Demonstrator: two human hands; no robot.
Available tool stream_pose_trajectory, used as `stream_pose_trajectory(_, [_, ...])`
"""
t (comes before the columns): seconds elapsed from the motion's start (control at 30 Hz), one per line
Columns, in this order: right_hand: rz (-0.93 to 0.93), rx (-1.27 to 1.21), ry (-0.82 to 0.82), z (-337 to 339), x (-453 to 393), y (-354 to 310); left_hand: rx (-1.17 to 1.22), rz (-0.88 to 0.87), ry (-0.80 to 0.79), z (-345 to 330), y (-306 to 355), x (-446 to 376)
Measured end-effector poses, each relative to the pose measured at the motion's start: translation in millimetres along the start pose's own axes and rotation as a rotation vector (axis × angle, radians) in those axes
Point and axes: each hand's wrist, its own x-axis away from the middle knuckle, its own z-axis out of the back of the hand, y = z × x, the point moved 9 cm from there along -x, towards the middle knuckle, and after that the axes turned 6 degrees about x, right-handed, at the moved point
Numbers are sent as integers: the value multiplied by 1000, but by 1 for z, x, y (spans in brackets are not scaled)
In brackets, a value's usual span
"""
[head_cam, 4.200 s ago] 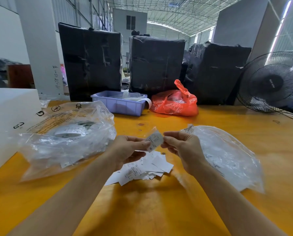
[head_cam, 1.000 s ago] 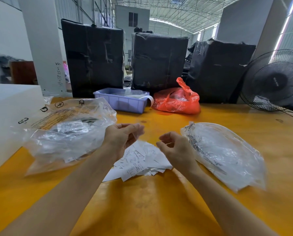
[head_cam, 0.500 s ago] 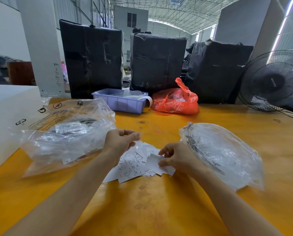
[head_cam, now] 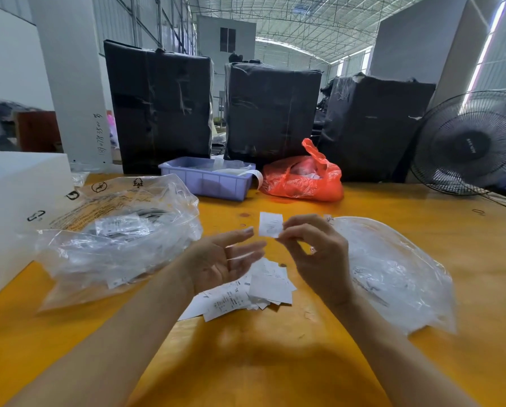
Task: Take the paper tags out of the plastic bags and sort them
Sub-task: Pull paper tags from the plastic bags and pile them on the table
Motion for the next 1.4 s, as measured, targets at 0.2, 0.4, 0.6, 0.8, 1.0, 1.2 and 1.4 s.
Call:
stream_pose_trajectory(0.2, [217,153,-132,-18,10,-21,15,-217,1,0,20,-1])
stream_pose_trajectory(0.4, [274,194,-234,-28,14,-26,-111,-357,89,7,32,2])
stream_pose_trajectory(0.6, [88,71,-145,-23,10,-18,-196,-498,180,12,37,3])
stream_pose_trajectory(0.8, [-935,-628,-308,-66,46,30,-134,-550,159,6,31,4])
stream_pose_trajectory(1.0, [-969,-686,-5,-30,31,53,-204,-458,118,2,25,-1])
stream_pose_trajectory(1.2, [-780,-559,-113,-25,16,47,-320,-327,95,4,14,-7])
stream_pose_trajectory(1.4, [-601,-347,-216,-25,10,38,-258,-200,71,1,5,-6])
